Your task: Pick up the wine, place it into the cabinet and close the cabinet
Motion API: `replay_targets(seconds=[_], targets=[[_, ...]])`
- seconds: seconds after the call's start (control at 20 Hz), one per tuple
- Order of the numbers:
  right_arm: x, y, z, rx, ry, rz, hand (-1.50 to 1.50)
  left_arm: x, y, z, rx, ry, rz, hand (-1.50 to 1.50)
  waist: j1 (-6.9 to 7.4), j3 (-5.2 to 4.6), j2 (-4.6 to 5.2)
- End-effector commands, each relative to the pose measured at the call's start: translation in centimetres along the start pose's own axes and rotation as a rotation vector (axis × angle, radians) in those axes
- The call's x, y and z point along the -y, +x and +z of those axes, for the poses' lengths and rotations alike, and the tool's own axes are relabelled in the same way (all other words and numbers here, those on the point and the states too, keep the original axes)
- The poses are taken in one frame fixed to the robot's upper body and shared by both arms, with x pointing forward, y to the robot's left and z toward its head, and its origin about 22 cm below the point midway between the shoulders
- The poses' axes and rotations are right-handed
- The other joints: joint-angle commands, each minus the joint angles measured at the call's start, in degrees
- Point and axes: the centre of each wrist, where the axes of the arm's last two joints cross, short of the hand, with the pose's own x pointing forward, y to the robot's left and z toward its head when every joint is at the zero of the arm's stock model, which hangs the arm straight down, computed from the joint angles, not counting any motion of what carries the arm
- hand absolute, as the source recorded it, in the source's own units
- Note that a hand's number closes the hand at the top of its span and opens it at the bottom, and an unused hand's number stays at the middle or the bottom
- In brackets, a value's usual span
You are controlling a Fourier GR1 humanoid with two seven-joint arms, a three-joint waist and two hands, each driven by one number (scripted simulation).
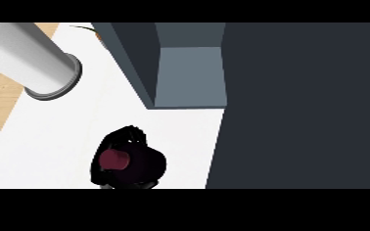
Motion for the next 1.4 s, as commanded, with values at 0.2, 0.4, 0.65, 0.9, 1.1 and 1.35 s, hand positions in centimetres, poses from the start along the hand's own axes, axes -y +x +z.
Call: replay_targets(seconds=[0.2, 0.4, 0.65, 0.9, 1.1, 1.35], targets=[[0.5, 3.6, 3.3, 0.047, 0.016, -0.06, -1.5, 4.9, 2.4, -1.3, 0.047, 0.026, -0.052, 1.5, -0.42, -0.02, 0.06], [1.4, 5.1, 3.9, 0.043, 0.022, -0.066, -1.5, 5.8, 2.6, -2.8, 0.048, 0.097, -0.093, 1.5, -1.16, 0.0, 0.08], [0.7, 3.6, 2.4, 0.06, 0.01, -0.053, -1.5, 5.9, 3.3, -5.7, 0.053, 0.102, -0.156, 1.5, -0.17, -0.07, 0.32], [1.3, 4.5, 3.2, 0.061, 0.024, -0.05, -1.5, 4.2, 5.2, -9.2, 0.064, 0.108, -0.208, 1.5, -0.62, -0.05, 0.24], [1.6, 4.2, 3.1, 0.041, 0.002, -0.039, -1.5, 5.7, 3.2, -9.7, 0.061, 0.097, -0.231, 1.5, -0.7, -0.06, 0.34], [2.2, 3.8, 2.1, 0.048, 0.032, -0.037, -1.5, 6.1, 2.9, -13.1, 0.025, 0.088, -0.248, 1.5, -1.03, -0.07, 0.7]])
